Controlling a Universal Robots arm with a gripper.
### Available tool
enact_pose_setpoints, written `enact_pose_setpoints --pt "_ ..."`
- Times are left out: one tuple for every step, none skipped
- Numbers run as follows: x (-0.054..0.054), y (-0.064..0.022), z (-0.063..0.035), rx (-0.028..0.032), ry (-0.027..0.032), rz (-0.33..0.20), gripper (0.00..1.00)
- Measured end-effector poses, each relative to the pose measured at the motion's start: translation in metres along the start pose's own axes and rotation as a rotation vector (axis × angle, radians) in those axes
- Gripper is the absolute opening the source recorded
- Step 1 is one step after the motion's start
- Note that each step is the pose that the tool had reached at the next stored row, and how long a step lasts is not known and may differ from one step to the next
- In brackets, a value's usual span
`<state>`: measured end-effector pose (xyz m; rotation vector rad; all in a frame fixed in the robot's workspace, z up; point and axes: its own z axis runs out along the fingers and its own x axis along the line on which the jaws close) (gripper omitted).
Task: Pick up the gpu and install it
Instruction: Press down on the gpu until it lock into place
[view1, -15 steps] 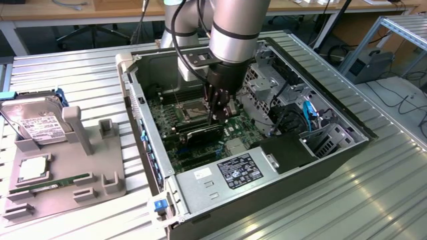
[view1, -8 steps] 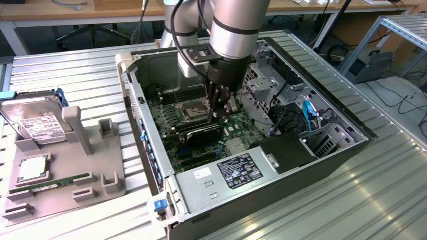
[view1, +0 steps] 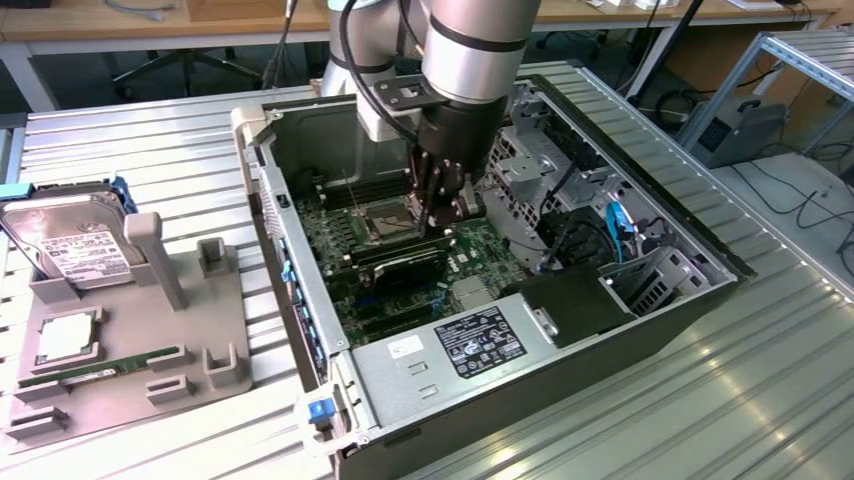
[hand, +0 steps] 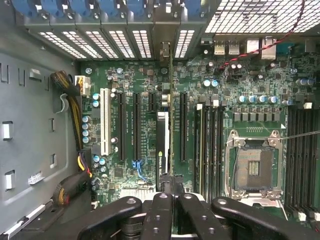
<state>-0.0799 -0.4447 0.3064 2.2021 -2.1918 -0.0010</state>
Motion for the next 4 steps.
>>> enact_pose_setpoints --pt "0.0 0.0 -0.0002 -0.0002 0.0003 0.0 0.11" --pt "0.0 0.0 -0.0002 -0.0002 0.0003 0.0 0.11" --pt "0.0 0.0 -0.0002 -0.0002 0.0003 0.0 0.11" --pt "0.0 0.0 -0.0002 -0.0002 0.0003 0.0 0.11"
